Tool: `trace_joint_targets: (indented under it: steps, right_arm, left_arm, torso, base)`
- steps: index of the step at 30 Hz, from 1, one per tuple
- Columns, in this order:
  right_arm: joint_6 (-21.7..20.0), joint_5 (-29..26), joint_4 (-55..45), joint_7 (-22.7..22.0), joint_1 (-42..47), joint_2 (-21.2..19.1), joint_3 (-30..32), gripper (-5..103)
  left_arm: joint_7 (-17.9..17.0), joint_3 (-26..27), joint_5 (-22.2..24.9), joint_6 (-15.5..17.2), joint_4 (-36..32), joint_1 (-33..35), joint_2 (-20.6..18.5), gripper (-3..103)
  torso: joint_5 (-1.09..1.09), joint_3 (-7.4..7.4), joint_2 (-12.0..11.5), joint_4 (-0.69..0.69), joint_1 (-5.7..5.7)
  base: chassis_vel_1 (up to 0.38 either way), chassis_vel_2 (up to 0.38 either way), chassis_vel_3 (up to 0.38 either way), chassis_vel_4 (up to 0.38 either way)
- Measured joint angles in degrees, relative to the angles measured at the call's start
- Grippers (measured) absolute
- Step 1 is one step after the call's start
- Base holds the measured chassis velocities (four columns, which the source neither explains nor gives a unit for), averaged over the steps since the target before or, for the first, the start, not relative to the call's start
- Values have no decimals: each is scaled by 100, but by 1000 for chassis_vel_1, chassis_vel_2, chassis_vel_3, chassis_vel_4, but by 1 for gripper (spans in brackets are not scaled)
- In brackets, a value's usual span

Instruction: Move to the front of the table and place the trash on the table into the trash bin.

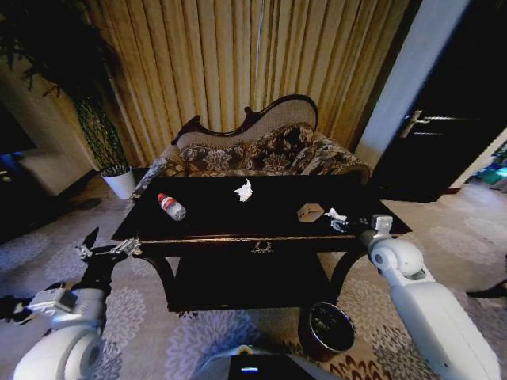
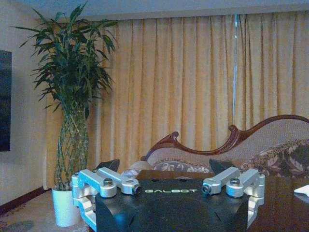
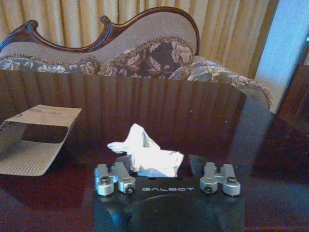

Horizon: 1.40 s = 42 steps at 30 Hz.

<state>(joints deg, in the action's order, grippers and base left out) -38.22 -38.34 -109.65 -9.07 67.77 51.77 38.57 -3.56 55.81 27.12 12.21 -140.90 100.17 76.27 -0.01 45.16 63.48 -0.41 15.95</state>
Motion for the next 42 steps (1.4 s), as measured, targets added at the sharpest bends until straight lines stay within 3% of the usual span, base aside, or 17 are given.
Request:
trace_joint_targets:
  steps: [7,10,12,14,15,17,18,23,25,27,30,31,34,42]
  right_arm:
    - [70,62,0,0,46,-10,15,43]
    - [75,67,0,0,51,-9,15,37]
    - [84,72,0,0,63,-8,15,21]
    - [88,73,0,0,66,-8,16,21]
    - [94,73,-1,0,71,-8,19,10]
    - [104,73,-5,0,79,-8,26,10]
    - [140,71,-24,0,92,-8,48,2]
    - [331,28,-89,-1,134,-2,109,0]
    - [769,-72,-206,2,223,4,192,0]
    - [819,-90,-224,3,235,7,203,0]
    - [1392,-275,-434,-1,403,121,329,0]
    - [1392,-275,-434,-1,403,121,329,0]
    - [1892,-444,-641,-22,648,326,440,0]
    - [2377,-435,-962,-118,977,754,501,0]
  left_arm:
    - [-3,-10,-8,1,6,-1,13,100]
    - [-3,-10,-8,1,7,-1,13,100]
    - [-5,-10,-9,1,9,0,12,100]
    - [-5,-9,-9,1,11,2,12,100]
    - [-5,-9,-9,1,13,4,11,100]
    - [-6,-9,-10,0,15,5,11,100]
    - [-7,-9,-11,-1,16,4,11,100]
    - [-11,-9,-12,-4,16,-2,11,100]
    - [-13,-10,-12,-11,21,-5,8,100]
    - [-14,-10,-12,-13,24,-6,6,100]
    - [-16,-13,-12,-21,29,-12,2,100]
    - [-16,-13,-12,-21,29,-12,2,100]
    - [-25,1,-3,-33,29,-12,-4,100]
    - [-33,136,153,-125,83,-13,-32,100]
  torso:
    - [0,0,0,0,0]
    - [0,0,0,0,0]
    - [0,0,0,0,0]
    - [0,0,0,0,0]
    - [0,0,0,0,0]
    - [0,0,0,0,0]
    - [1,0,0,0,0]
    - [0,0,0,0,0]
    - [0,0,0,0,0]
    - [0,0,0,0,0]
    - [0,0,0,0,0]
    - [0,0,0,0,0]
    - [0,0,0,0,0]
    - [0,0,0,0,0]
  base:
    - [0,0,0,0]
    - [0,0,0,0]
    - [0,0,0,0]
    - [0,0,0,0]
    - [0,0,0,0]
    - [0,0,0,0]
    - [0,0,0,0]
    - [0,0,0,0]
    - [0,0,0,0]
    - [0,0,0,0]
    - [0,0,0,0]
    - [0,0,0,0]
    - [0,0,0,0]
    - [0,0,0,0]
